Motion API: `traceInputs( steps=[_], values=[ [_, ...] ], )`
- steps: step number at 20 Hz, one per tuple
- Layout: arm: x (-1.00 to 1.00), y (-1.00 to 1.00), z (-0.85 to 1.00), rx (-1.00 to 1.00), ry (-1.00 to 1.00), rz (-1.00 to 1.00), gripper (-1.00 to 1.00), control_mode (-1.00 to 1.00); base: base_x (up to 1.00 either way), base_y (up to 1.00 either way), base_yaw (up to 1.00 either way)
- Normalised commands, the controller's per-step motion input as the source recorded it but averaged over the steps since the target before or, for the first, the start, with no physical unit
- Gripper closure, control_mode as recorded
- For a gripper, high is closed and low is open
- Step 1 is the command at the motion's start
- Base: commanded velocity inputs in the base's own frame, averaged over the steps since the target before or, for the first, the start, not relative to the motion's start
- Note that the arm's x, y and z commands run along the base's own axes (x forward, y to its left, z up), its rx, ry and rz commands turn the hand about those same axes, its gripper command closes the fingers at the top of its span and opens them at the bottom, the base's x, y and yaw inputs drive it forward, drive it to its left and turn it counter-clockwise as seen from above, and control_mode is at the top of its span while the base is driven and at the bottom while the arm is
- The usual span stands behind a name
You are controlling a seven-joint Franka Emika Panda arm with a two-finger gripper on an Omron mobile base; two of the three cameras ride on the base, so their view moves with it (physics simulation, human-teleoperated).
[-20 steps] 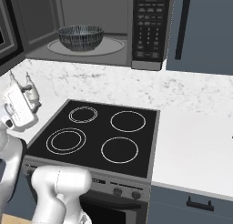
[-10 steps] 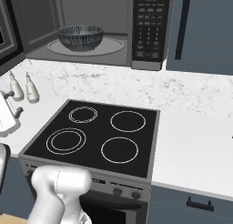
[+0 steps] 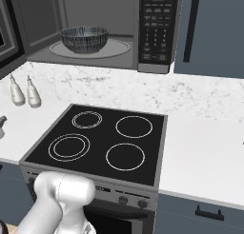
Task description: Pick the lemon wedge from the sink and place it in the bowl. Then pick the bowl and place it in the microwave. Then close the microwave door and press the start button.
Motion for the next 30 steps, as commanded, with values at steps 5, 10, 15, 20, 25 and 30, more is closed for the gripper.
traceInputs(
  steps=[5, 10, 15, 20, 25, 30],
  values=[
    [-0.30, 0.79, 0.12, 0.00, -0.14, 0.00, -1.00, -1.00, 0.00, 0.00, 0.00],
    [-0.35, 0.52, 0.44, 0.00, -0.18, 0.00, -1.00, -1.00, 0.00, 0.00, 0.00],
    [-0.23, -0.03, 0.71, 0.07, -0.08, -0.05, -1.00, -1.00, 0.00, 0.00, 0.00],
    [-0.23, -0.52, 0.53, 0.16, -0.01, -0.12, -1.00, -1.00, 0.00, 0.00, 0.00],
    [-0.20, -0.75, 0.31, 0.21, 0.00, -0.08, -1.00, -1.00, 0.00, 0.00, 0.00],
    [-0.19, -0.93, 0.11, 0.23, -0.06, -0.02, -1.00, -1.00, 0.00, 0.00, 0.00]
  ],
)
